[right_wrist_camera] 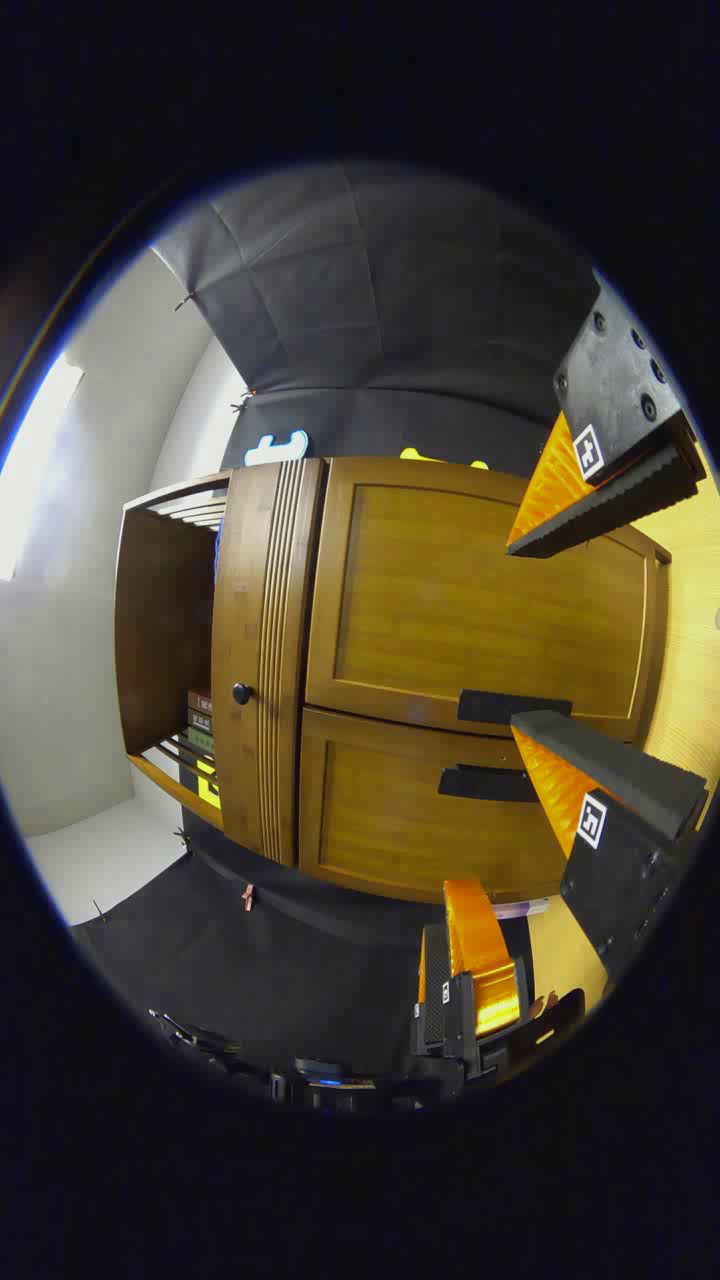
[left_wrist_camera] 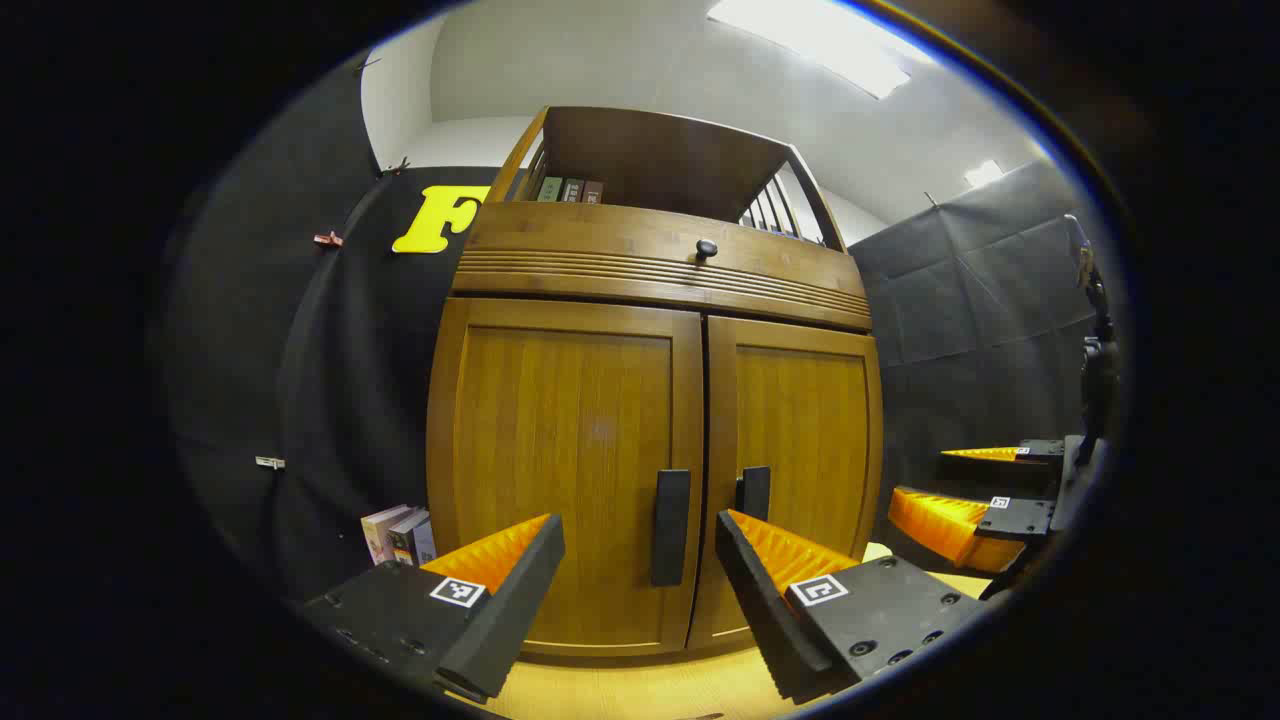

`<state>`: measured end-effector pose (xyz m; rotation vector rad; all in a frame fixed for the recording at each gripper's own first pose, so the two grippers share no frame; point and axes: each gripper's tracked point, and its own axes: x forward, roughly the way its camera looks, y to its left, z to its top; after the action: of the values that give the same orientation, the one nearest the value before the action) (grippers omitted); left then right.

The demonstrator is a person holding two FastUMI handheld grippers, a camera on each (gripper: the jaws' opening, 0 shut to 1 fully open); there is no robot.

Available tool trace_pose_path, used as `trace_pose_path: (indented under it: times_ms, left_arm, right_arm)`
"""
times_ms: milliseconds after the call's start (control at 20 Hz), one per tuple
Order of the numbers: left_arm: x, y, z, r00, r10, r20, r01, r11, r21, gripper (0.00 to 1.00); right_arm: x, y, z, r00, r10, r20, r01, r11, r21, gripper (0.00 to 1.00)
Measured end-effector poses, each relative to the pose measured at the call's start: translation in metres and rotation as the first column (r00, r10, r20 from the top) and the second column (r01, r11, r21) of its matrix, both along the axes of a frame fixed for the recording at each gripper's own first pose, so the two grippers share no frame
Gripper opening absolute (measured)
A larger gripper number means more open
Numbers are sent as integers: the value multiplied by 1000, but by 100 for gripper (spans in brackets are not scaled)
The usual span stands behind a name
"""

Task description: Open the right door of the double-door shoe cabinet with the right hand, and open the left door with the left hand.

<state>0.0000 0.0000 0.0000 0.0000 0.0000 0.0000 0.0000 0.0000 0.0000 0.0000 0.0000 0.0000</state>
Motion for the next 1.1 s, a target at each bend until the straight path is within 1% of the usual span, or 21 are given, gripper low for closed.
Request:
trace_pose_path:
  times_ms: [50,100,150,200,250,350,400,450,500,600,700,800,900,1100]
  left_arm:
    - [0,1,0,1000,3,-2,-3,1000,-2,95]
    - [0,3,-3,1000,7,-7,-7,1000,-4,93]
    - [2,2,-4,1000,9,-11,-9,1000,-4,95]
    - [3,3,-4,1000,11,-14,-11,1000,-4,93]
    - [5,3,-4,1000,12,-16,-13,1000,-6,95]
    - [5,5,-7,1000,10,-18,-10,1000,-10,95]
    - [5,7,-7,1000,11,-19,-11,1000,-10,93]
    - [6,8,-8,1000,13,-18,-13,1000,-10,93]
    - [7,9,-8,1000,15,-17,-15,1000,-10,95]
    - [9,11,-9,1000,15,-18,-16,1000,-5,95]
    - [11,13,-11,1000,14,-17,-14,1000,-2,95]
    - [11,15,-11,1000,7,-18,-7,1000,1,93]
    - [12,19,-9,1000,9,-11,-9,1000,4,95]
    - [12,22,-3,1000,-1,11,1,1000,-9,95]
  right_arm:
    - [1,2,-1,1000,7,-5,-7,1000,-2,97]
    - [3,3,-2,1000,10,-11,-10,1000,-6,97]
    - [4,5,-3,1000,15,-14,-15,1000,-10,97]
    - [4,7,-4,1000,18,-15,-18,1000,-12,98]
    - [6,8,-4,1000,21,-13,-21,1000,-11,98]
    - [10,9,-6,1000,23,-19,-23,1000,-10,97]
    - [12,12,-7,999,25,-23,-25,1000,-8,99]
    - [13,14,-8,999,28,-28,-28,1000,-5,99]
    - [15,15,-9,999,29,-34,-29,1000,-3,97]
    - [19,17,-9,999,35,-40,-35,999,3,99]
    - [22,22,-7,998,45,-36,-45,999,13,98]
    - [21,24,-6,999,44,-28,-43,999,13,98]
    - [22,25,-5,999,39,-21,-39,999,14,97]
    - [27,26,-5,999,32,-20,-32,999,20,97]
